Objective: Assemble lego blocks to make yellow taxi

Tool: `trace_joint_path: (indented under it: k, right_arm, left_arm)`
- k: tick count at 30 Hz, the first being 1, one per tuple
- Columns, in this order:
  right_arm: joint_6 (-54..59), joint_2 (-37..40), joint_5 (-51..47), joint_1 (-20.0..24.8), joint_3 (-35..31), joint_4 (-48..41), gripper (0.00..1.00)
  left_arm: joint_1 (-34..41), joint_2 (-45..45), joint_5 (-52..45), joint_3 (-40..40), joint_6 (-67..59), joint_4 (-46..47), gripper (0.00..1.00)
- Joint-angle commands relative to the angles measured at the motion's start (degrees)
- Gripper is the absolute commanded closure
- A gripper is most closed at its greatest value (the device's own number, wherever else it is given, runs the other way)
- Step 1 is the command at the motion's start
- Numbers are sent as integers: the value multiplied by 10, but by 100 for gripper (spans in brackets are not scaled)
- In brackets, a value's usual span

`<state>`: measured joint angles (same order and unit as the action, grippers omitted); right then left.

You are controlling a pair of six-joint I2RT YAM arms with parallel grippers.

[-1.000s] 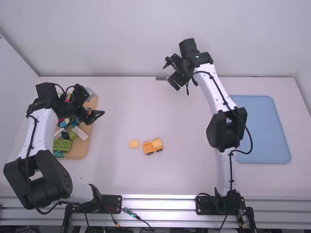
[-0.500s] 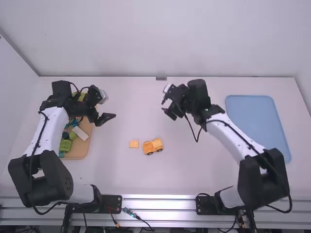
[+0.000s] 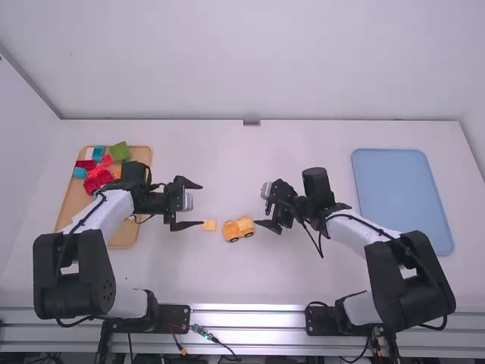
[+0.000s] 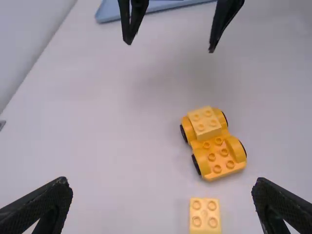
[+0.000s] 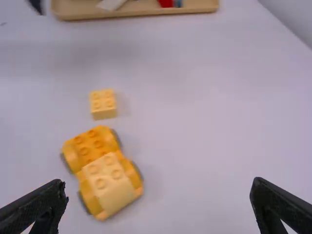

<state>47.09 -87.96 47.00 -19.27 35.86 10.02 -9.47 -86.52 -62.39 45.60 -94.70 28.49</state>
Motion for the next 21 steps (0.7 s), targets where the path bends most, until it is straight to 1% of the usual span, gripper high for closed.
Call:
trace_joint_path:
  k: [1, 2, 3, 4, 6, 8, 11, 18, 21]
  right_arm:
    - [113, -1, 40, -16, -12, -21, 1]
    - [137, -10, 42, -23, -11, -30, 1]
    - [137, -10, 42, -23, -11, -30, 1]
    - [138, -26, 42, -26, -7, -30, 1]
    - [140, -65, 51, -24, 5, -29, 1]
    - [152, -89, 68, -24, 14, -28, 1]
    - [190, -151, 101, -37, 45, -32, 1]
    - [188, -223, 93, -66, 101, -49, 1]
    - [179, -250, 71, -75, 111, -29, 1]
  left_arm:
    - [0, 1, -45, -41, 1, -44, 1]
    - [2, 1, -49, -65, 54, -101, 1]
    - [2, 1, -49, -65, 54, -101, 1]
    - [5, 1, -43, -83, 97, -151, 1]
    - [5, 1, -36, -111, 156, -223, 1]
    - [5, 1, -36, -125, 173, -254, 1]
    - [4, 1, -37, -163, 191, -336, 1]
    - [2, 1, -38, -207, 206, -415, 1]
    - [1, 1, -44, -211, 206, -422, 1]
